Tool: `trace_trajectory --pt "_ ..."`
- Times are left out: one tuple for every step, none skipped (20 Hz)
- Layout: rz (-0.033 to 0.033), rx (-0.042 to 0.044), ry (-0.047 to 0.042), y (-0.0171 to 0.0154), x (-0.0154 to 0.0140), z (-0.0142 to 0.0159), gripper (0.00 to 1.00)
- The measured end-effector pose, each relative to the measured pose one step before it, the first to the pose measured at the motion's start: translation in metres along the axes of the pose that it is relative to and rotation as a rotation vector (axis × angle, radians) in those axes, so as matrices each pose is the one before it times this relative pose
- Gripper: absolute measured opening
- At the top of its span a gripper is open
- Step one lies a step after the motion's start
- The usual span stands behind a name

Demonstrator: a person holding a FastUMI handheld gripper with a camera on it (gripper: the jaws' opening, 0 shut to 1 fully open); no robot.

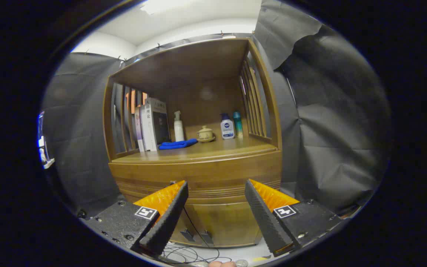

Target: Pull open the drawer, take out the items inside it, and place them on the countertop above the cabinet.

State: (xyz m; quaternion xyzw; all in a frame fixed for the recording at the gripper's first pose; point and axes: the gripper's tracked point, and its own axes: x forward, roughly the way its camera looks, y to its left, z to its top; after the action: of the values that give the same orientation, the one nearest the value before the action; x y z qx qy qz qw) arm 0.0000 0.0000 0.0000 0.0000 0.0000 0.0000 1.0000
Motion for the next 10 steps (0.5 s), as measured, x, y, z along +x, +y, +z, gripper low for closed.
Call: trace_trajectory --pt "-0.00464 -0.00407 -0.00210 -0.00062 0.00074 0.00001 0.99" --pt "-0.00194 -0.00622 -0.00062 -0.00084 -0.00054 -0.00083 0.99" --pt "-0.00287 -0.00587 -0.00100 -0.00081 -0.00103 0.00039 0.99" --pt "-0.00318 -0.00367 -0.00386 -0.00084 -0.00169 0.00096 0.99" --pt "-0.00134 -0.00313 -0.00311 -0.00010 -0.00140 0.00117 0.99" --pt "-0.00032 -0.00229 -0.00261 -0.00078 -0.00077 0.00072 0.99" --pt "-0.00126 -0.00099 -0.00287 -0.00060 -0.00059 0.00116 0.99" --pt "-0.00094 -0.00092 -0.00150 -0.00132 -0.00012 0.00051 0.99" --pt "0.00064 -0.00144 0.00005 -0.00010 -0.00021 0.00043 0.99" --pt "0.00013 -0.00186 0.00103 -0.00032 -0.00074 -0.00064 0.99"
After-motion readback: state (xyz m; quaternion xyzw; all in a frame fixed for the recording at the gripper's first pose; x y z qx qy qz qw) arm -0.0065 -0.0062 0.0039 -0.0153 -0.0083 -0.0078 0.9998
